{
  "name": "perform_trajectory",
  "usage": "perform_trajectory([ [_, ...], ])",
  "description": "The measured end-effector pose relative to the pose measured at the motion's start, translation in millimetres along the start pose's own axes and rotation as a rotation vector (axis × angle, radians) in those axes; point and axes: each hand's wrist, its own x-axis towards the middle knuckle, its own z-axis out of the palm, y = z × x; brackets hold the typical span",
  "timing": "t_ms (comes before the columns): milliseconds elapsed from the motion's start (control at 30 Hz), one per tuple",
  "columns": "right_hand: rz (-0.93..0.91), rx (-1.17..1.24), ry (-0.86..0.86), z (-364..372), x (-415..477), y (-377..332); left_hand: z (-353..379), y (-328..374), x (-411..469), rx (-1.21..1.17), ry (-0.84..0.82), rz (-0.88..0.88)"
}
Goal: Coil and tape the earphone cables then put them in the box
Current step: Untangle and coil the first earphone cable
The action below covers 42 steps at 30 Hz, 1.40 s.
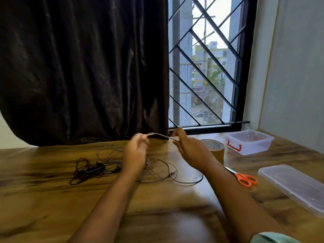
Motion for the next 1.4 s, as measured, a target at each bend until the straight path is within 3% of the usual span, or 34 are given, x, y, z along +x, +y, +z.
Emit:
perform_trajectory([
  [133, 0.177, -0.080, 0.023, -8, -5, 25, -35, -12, 24, -0.483, 0.532, -0.229],
  [200, 0.235, -0.104, 0.037, -10, -6, 30, -49, -20, 31, -0.670, 0.620, -0.310],
  [233, 0.242, -0.102, 0.043, -10, -6, 30, -53, -20, 31, -0.737, 0.568, -0.365],
  [300, 0.204, -0.067, 0.068, -7, -4, 26, -55, -12, 26, -0.830, 0.273, -0.463],
  [467, 0.063, 0.209, 0.283, 3, 2, 12, -51, 14, 4, -0.630, -0.864, -0.759],
  [533, 0.086, 0.406, 0.358, 3, 5, 9, -41, 11, -2, -0.433, -1.107, -0.743],
  [567, 0.108, 0.522, 0.390, 3, 6, 6, -34, 8, -4, -0.306, -1.120, -0.694],
  [633, 0.187, 0.850, 0.420, 3, 10, -3, -17, 1, -4, -0.095, -0.922, -0.478],
  [700, 0.258, 1.142, 0.351, 4, 14, -11, -4, 0, -1, -0.019, -0.590, -0.189],
  [733, 0.262, 1.219, 0.307, 6, 14, -16, 1, 2, -2, -0.019, -0.502, -0.096],
  [800, 0.241, 1.337, 0.244, 8, 14, -27, 13, 2, -7, -0.102, -0.557, -0.053],
  [933, 0.283, 1.629, 0.141, 9, 14, -37, 29, 0, -19, -0.344, -0.645, -0.163],
  [1033, 0.321, 1.708, 0.171, 6, 15, -32, 19, 8, -12, -0.204, -0.600, -0.128],
  [1133, 0.505, 1.752, 0.270, -3, 20, -11, 2, 5, 0, 0.010, -0.608, -0.014],
  [1200, 0.633, 1.611, 0.428, -14, 17, 8, -12, -4, 6, 0.072, -0.546, -0.003],
  [1267, 0.610, 1.129, 0.543, -22, 8, 25, -27, -12, 13, 0.001, -0.392, -0.040],
  [1333, 0.467, 0.549, 0.424, -24, 1, 28, -32, -13, 16, -0.073, -0.259, -0.036],
  [1400, 0.295, 0.360, 0.167, -20, 0, 13, -25, -9, 14, -0.095, -0.239, 0.004],
])
